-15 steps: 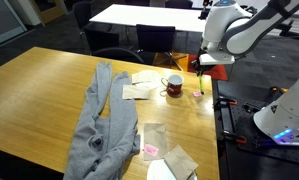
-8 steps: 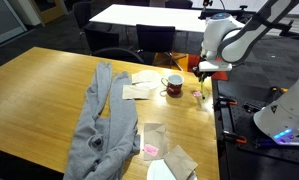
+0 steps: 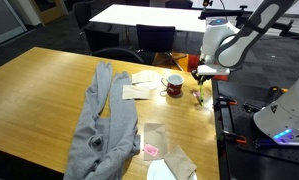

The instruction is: Remove the yellow pen from the maroon mug

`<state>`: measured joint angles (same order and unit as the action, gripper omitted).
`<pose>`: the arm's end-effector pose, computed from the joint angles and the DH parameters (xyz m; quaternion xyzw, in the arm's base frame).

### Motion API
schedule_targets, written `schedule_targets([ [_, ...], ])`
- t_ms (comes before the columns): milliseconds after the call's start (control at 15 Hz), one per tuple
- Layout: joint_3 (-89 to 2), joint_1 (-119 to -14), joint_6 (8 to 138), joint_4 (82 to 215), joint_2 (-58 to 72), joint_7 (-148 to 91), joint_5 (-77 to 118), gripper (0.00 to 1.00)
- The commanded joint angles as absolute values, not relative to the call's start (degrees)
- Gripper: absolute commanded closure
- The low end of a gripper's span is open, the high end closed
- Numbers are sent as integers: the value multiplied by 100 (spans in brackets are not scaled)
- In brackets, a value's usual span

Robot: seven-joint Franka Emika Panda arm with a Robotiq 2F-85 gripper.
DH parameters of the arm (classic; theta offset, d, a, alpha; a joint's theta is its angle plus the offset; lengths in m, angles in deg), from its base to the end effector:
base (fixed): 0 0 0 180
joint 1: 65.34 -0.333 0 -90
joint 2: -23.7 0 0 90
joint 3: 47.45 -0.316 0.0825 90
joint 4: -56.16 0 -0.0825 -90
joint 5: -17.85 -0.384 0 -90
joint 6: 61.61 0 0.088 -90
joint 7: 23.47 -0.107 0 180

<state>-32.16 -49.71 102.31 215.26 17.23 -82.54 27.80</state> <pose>0.3270 -0.1894 0.1780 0.7636 -0.6444 -0.0040 0.0400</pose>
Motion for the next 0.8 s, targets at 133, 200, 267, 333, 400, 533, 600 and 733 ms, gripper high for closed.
schedule_targets([
  [133,-3045,-5298,10624,21480,1673,-8147,2322,96],
  [200,-3039,-5324,10637,21469,1684,-8136,2239,96],
  [267,-3045,-5336,10662,21449,1665,-8112,2153,96],
  [333,-3051,-5352,10694,21430,1646,-8108,2066,96],
  [400,-3078,-5357,10706,21420,1653,-8066,1949,96],
  [533,-3101,-5388,10810,21404,1651,-8055,1762,61],
  [600,-3081,-5425,10828,21384,1657,-8076,1750,59],
  [733,-3075,-5466,10848,21373,1702,-8071,1699,45],
])
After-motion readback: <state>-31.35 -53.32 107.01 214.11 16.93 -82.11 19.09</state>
